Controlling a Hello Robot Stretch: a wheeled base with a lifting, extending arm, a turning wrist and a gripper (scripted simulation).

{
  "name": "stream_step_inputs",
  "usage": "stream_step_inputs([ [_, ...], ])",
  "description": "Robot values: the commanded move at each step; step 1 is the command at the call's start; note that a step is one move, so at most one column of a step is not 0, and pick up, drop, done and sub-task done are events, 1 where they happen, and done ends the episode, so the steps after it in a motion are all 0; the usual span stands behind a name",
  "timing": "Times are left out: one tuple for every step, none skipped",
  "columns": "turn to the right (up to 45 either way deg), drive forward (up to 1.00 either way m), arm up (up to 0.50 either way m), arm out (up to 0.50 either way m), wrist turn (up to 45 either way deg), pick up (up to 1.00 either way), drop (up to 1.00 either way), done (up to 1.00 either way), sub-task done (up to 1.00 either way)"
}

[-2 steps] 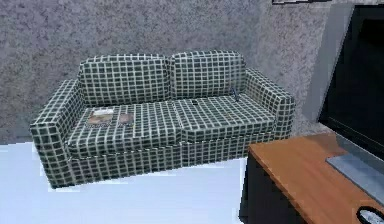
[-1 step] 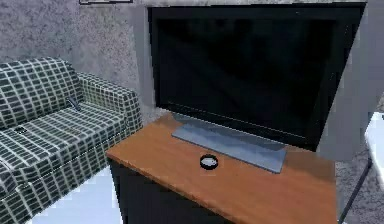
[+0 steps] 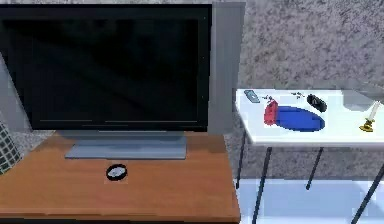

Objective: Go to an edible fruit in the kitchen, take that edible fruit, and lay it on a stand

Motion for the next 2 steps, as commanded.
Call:
stream_step_inputs([
  [0.0,0.25,0.0,0.0,0.0,0.0,0.0,0.0,0.0],
  [-45.0,0.0,0.0,0.0,0.0,0.0,0.0,0.0,0.0],
])
